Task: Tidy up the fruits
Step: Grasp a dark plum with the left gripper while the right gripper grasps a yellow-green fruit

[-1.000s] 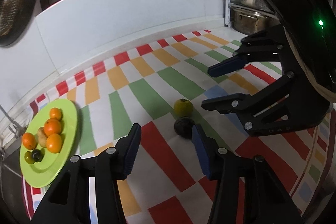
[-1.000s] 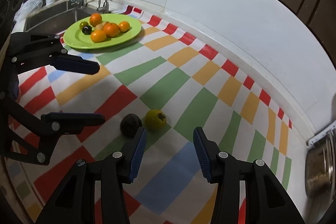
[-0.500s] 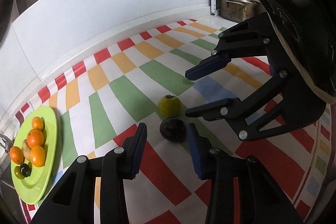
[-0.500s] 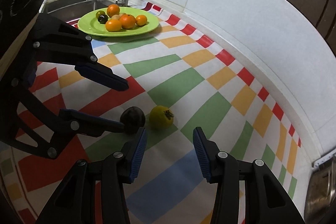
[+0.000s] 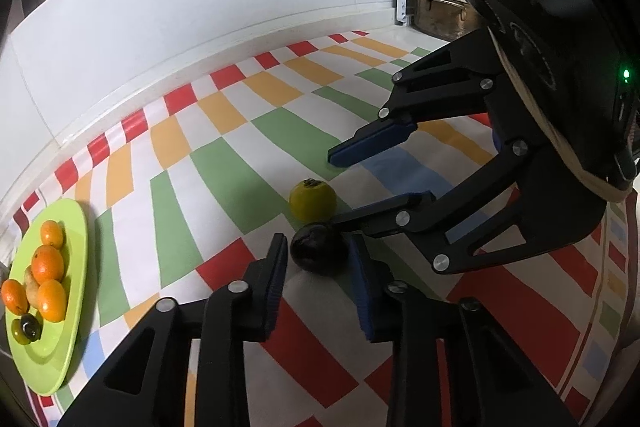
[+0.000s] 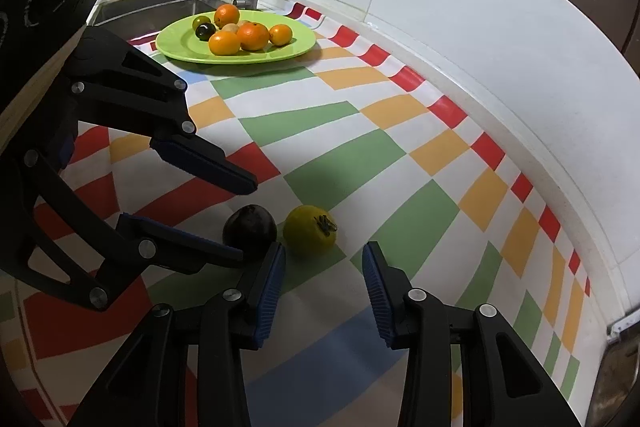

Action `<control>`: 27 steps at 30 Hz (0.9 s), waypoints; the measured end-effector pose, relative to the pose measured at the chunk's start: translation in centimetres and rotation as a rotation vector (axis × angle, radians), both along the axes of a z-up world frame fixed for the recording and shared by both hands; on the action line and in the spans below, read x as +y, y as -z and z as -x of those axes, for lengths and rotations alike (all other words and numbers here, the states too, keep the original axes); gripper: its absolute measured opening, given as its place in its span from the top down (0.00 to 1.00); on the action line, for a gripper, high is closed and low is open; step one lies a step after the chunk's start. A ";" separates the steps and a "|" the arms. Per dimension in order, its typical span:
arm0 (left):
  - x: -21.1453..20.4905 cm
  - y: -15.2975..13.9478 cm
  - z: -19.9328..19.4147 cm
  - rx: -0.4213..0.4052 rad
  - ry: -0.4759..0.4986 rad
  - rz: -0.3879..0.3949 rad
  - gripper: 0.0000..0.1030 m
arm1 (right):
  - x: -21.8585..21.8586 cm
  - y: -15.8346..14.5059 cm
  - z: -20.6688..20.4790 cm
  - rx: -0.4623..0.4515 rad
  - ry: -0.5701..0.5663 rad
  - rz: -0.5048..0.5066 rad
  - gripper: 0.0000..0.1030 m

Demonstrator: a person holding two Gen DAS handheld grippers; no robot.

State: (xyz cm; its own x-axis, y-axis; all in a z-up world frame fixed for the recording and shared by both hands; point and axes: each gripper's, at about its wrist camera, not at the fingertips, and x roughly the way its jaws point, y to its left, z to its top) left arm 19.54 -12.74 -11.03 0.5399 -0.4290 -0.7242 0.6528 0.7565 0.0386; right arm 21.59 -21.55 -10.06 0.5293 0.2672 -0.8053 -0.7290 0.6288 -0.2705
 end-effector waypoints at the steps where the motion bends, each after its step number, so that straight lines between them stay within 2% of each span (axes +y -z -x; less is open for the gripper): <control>1: 0.0 0.0 0.0 -0.003 0.002 0.002 0.71 | 0.0 0.1 0.0 0.002 0.000 -0.001 0.62; 6: 0.3 -0.2 -0.1 -0.003 -0.002 0.003 0.72 | 0.0 0.2 0.0 0.003 -0.001 -0.001 0.62; 16: 2.0 -0.6 -0.7 -0.006 -0.117 0.011 0.72 | 0.8 0.2 -0.7 0.009 0.001 -0.031 0.62; 19: 2.5 -0.7 -1.0 0.007 -0.152 0.025 0.72 | 1.0 0.3 -1.0 0.026 0.004 -0.041 0.71; 27: 3.6 -1.2 -0.7 0.012 -0.194 0.062 0.72 | 1.1 -0.1 -0.8 0.029 0.067 -0.088 0.71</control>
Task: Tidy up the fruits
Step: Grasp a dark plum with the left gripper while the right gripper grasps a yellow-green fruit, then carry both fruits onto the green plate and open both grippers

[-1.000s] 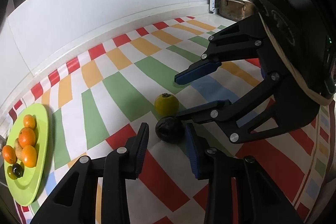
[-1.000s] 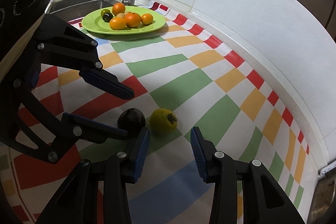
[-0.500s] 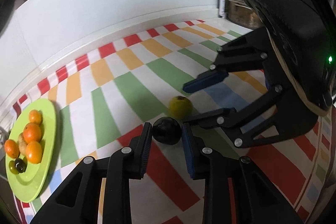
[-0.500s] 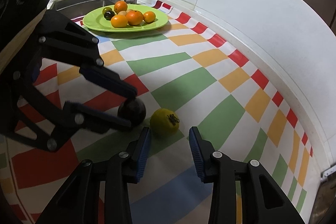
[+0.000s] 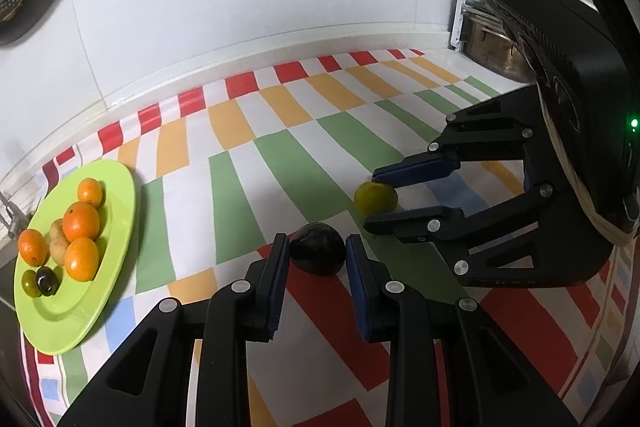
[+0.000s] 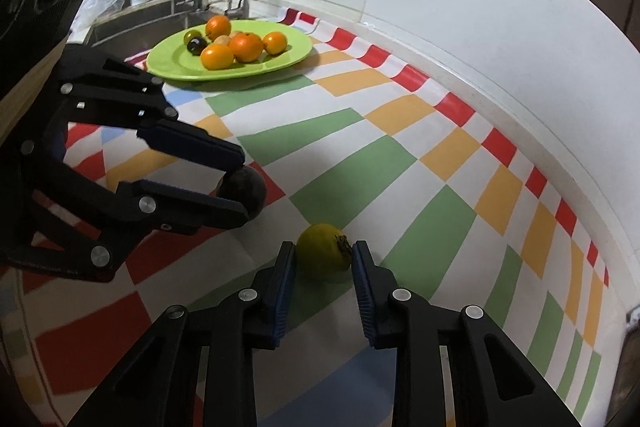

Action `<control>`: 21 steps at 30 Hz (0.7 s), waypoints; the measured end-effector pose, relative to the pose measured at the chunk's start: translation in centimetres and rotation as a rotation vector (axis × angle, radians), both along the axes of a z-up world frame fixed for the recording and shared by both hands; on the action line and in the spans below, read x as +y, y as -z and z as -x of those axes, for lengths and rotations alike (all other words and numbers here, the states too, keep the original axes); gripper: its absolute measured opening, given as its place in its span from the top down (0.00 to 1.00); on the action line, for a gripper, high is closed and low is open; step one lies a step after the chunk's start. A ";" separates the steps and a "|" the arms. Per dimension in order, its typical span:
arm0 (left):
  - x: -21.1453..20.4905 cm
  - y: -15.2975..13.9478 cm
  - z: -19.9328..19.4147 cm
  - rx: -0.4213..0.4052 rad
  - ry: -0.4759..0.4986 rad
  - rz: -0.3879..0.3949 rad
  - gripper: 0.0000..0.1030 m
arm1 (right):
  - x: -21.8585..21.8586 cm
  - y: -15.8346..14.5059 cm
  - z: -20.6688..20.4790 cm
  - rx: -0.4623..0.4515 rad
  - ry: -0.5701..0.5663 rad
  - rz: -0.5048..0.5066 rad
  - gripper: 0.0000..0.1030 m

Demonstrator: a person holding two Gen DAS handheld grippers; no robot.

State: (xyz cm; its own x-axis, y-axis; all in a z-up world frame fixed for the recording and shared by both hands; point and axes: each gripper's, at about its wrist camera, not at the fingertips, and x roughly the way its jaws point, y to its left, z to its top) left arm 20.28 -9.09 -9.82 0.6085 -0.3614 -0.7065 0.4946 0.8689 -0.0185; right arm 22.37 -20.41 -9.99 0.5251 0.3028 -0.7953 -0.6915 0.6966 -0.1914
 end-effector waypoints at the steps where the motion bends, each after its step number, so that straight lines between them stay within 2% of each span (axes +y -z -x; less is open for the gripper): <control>1: 0.1 -0.1 0.1 -0.003 -0.004 0.003 0.72 | 0.0 -0.1 0.0 -0.002 0.011 -0.007 0.71; 14: 4.1 -2.6 1.9 -0.064 -0.107 0.054 0.72 | 2.1 -3.3 1.9 -0.067 0.134 -0.102 0.71; 21: 7.0 -4.5 3.1 -0.120 -0.178 0.083 0.72 | 4.2 -5.0 3.0 -0.099 0.155 -0.174 0.71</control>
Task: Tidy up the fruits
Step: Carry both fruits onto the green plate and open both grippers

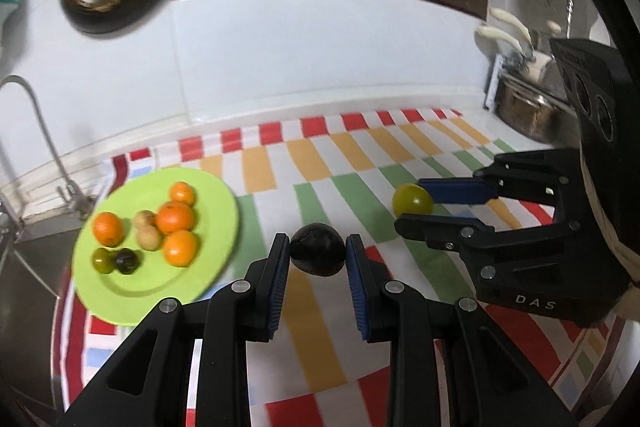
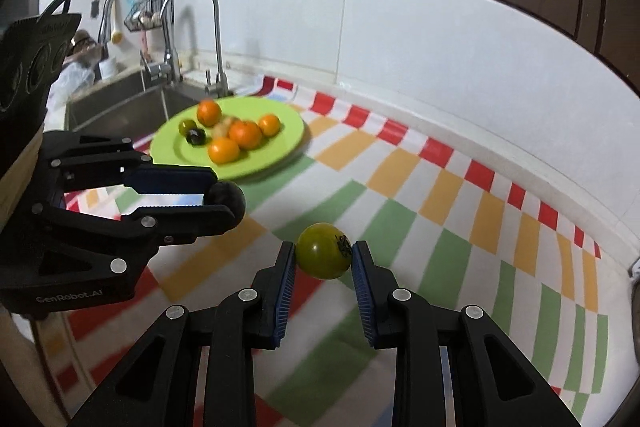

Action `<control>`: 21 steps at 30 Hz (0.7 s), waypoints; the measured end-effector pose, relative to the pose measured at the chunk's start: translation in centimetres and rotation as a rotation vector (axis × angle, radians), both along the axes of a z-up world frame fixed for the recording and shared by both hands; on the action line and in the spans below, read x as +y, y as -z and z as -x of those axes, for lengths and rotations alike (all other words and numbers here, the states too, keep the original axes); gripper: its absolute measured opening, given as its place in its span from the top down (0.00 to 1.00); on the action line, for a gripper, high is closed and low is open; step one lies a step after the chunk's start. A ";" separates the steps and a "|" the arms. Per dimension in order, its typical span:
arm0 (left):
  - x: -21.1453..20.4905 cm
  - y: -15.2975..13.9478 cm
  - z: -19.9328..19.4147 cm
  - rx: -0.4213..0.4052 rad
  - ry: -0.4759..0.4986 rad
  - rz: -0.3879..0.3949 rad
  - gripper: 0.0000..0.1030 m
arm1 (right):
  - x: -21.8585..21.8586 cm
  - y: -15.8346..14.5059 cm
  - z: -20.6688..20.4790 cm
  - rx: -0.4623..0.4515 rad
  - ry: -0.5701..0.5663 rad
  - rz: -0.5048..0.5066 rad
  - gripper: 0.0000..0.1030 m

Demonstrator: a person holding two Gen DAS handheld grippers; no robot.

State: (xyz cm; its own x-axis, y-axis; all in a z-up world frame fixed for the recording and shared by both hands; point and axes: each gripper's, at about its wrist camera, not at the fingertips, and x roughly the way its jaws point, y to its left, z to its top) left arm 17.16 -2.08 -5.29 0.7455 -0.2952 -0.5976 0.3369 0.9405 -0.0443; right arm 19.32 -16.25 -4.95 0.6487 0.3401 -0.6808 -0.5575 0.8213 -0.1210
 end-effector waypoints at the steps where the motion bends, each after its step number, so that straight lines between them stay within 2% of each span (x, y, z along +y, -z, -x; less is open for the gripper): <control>1: 0.5 -0.3 0.2 -0.009 -0.010 0.004 0.72 | 0.3 -0.2 0.2 -0.006 0.002 -0.007 0.71; 11: 4.6 -2.5 2.1 -0.073 -0.108 0.010 0.72 | 3.5 -2.4 1.4 -0.053 0.019 -0.106 0.71; 21: 8.3 -4.1 2.8 -0.109 -0.188 0.006 0.72 | 6.6 -3.7 1.8 -0.084 0.030 -0.127 0.71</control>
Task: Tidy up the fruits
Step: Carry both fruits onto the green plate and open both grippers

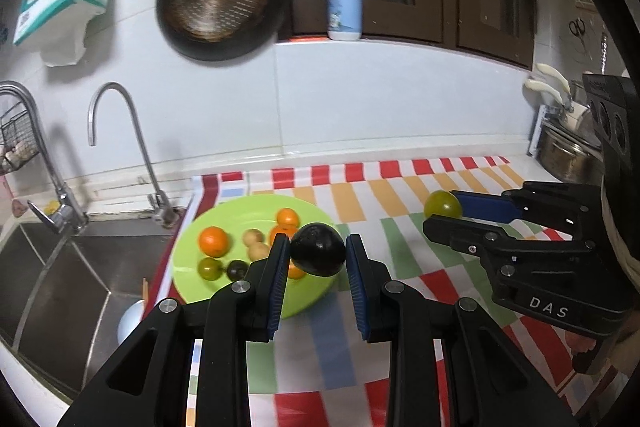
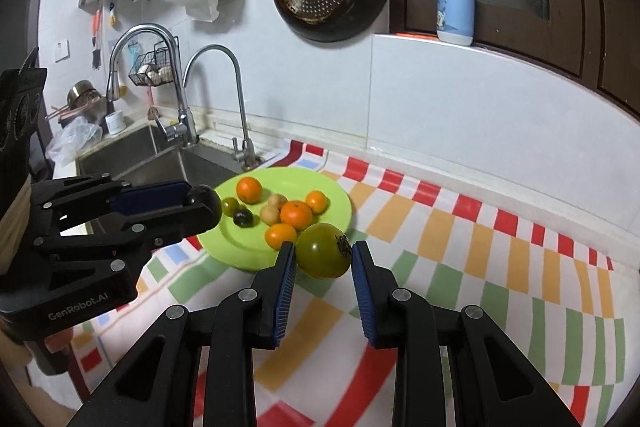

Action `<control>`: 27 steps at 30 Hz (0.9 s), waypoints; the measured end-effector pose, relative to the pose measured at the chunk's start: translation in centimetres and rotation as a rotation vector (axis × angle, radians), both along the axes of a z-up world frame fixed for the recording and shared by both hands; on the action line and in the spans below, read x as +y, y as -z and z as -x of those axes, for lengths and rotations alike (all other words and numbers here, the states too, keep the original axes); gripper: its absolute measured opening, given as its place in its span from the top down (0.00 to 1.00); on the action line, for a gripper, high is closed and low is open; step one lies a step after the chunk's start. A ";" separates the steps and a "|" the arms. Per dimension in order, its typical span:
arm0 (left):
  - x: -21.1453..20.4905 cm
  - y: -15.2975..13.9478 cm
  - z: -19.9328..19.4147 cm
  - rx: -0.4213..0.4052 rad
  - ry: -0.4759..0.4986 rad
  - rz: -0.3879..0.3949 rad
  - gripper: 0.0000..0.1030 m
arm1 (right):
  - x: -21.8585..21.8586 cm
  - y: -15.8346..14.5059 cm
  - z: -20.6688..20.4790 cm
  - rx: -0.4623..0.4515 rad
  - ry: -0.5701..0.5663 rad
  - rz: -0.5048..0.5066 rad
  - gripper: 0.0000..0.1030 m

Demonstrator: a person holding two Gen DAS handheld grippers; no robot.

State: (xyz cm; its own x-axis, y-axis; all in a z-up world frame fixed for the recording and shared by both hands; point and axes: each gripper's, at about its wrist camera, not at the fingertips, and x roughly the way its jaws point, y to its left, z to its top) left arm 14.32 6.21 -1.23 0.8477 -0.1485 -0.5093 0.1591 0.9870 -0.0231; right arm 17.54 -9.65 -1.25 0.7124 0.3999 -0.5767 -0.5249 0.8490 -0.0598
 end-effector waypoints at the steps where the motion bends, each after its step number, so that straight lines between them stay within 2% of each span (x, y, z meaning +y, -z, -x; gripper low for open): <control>1: 0.4 -0.1 0.0 -0.002 -0.009 0.001 0.72 | 0.4 -0.1 0.0 -0.002 -0.003 -0.003 0.71; 9: 3.6 -0.5 -0.6 -0.006 -0.052 0.017 0.72 | 3.2 -0.5 -0.9 0.010 0.009 -0.034 0.71; 16: 6.3 0.2 -2.5 0.017 -0.063 0.028 0.72 | 5.5 0.1 -2.8 0.046 0.028 -0.051 0.71; 27: 8.2 2.3 -7.7 0.060 0.018 0.029 0.72 | 8.3 2.3 -7.7 0.130 0.060 -0.058 0.71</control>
State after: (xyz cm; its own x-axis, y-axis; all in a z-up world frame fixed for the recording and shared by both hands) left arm 22.07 14.42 -3.49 0.8127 -0.1794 -0.5543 0.1747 0.9827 -0.0619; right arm 25.25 -1.33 -3.52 0.6572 0.3937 -0.6427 -0.4730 0.8793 0.0550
